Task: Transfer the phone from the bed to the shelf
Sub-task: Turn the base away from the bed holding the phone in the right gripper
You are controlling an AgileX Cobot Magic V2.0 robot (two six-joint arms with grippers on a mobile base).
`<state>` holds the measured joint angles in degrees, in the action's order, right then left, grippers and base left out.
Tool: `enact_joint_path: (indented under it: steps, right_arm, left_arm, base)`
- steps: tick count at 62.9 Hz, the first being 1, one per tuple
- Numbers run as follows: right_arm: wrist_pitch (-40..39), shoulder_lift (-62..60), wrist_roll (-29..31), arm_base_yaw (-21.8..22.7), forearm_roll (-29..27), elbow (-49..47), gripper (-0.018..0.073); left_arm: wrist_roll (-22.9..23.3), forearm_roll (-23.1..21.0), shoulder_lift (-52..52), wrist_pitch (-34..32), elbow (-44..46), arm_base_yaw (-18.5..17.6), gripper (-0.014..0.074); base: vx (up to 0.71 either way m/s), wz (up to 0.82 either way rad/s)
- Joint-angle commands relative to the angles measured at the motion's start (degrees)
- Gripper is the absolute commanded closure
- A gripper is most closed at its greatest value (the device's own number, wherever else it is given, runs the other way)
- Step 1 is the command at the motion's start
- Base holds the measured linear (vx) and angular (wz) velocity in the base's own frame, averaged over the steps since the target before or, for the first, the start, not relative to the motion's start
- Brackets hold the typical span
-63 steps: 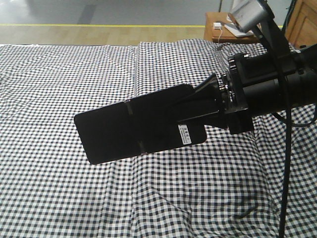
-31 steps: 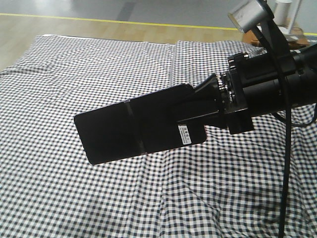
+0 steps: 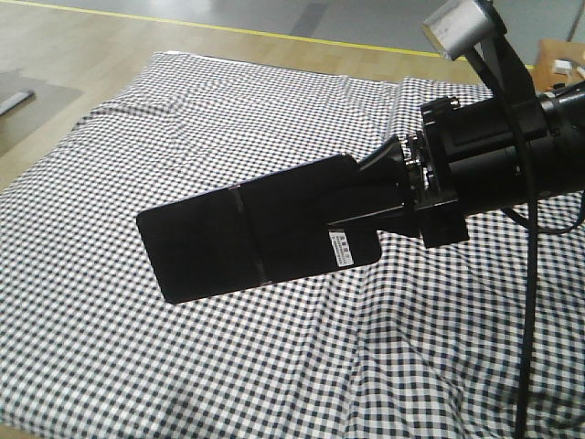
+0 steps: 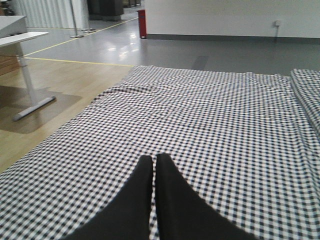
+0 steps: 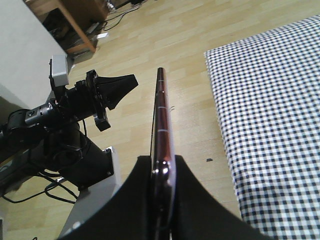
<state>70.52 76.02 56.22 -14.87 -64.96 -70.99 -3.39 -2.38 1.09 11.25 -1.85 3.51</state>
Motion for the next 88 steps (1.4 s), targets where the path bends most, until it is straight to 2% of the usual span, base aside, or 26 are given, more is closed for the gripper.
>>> enact_joint_path:
  steps: [1, 47, 88]
  right_arm:
    - [3.2, -1.8, 0.2, -0.1, -5.2, -1.5, 0.0561]
    - [3.2, -1.8, 0.2, -0.1, -5.2, -1.5, 0.0561]
    - [3.2, -1.8, 0.2, -0.1, -5.2, -1.5, 0.0561]
  left_arm:
    - [0.0, -0.5, 0.5, -4.0, -0.4, 0.0, 0.0595]
    - [0.0, -0.5, 0.5, -4.0, -0.4, 0.0, 0.0595]
    - [0.0, -0.5, 0.5, -4.0, -0.4, 0.0, 0.0595]
  base:
    - [-0.07, 0.30]
    - [-0.10, 0.41]
    - [-0.07, 0.58]
